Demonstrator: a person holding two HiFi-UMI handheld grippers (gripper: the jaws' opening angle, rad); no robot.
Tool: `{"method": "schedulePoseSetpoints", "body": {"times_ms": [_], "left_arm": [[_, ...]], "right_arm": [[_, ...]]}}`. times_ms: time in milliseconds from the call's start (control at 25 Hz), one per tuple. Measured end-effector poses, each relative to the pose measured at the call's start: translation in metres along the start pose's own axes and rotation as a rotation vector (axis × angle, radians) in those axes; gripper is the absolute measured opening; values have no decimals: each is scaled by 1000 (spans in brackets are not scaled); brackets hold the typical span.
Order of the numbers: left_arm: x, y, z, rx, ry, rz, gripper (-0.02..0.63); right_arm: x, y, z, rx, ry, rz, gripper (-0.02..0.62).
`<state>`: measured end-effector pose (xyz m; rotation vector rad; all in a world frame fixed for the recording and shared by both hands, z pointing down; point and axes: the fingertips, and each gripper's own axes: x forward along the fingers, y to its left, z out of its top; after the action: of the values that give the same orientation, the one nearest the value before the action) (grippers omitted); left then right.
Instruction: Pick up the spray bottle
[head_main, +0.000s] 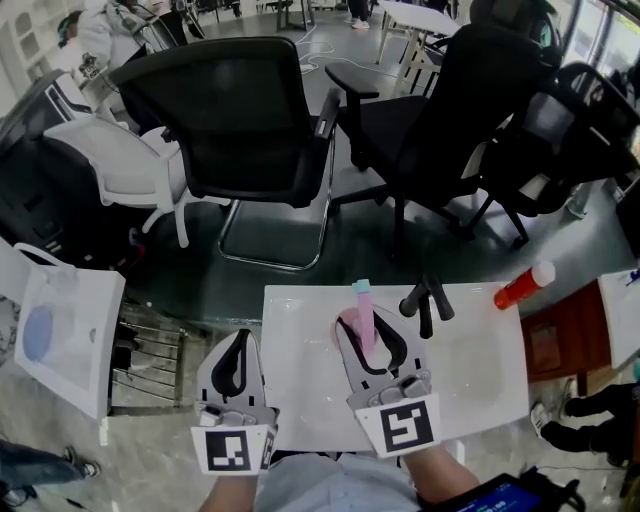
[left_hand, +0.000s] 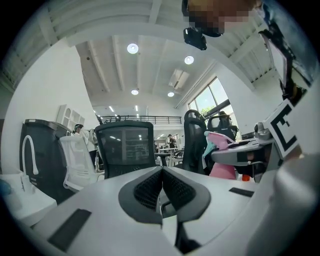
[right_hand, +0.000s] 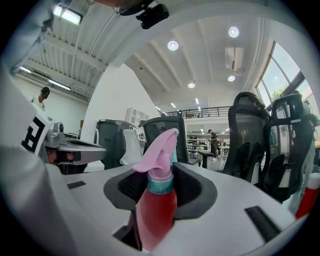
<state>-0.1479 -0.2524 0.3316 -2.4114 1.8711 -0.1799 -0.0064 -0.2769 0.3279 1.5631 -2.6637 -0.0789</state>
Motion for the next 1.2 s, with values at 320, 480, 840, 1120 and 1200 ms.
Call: {"method": "schedulePoseSetpoints", "body": {"times_ms": [320,480,840,1120,1200], "left_arm": [[-9,-17,20,21,-34,-17,15],[-12,-21,23,25,-36,-21,17],[-12,-31,25,31,-45,-31,15],[-9,-38,24,41,-42,-36,17],[-8,-39,25,41,-41,-37,16]], "right_arm": [[-23,-3,14,4,-25,14,155],[-28,-4,16,-7,-26,3,155],[-36,-12,15,-12,-20,-17,153],[-39,-18,12,-2,-29,-24,155],[-39,-20,11,-3,-27,-23,155]]}}
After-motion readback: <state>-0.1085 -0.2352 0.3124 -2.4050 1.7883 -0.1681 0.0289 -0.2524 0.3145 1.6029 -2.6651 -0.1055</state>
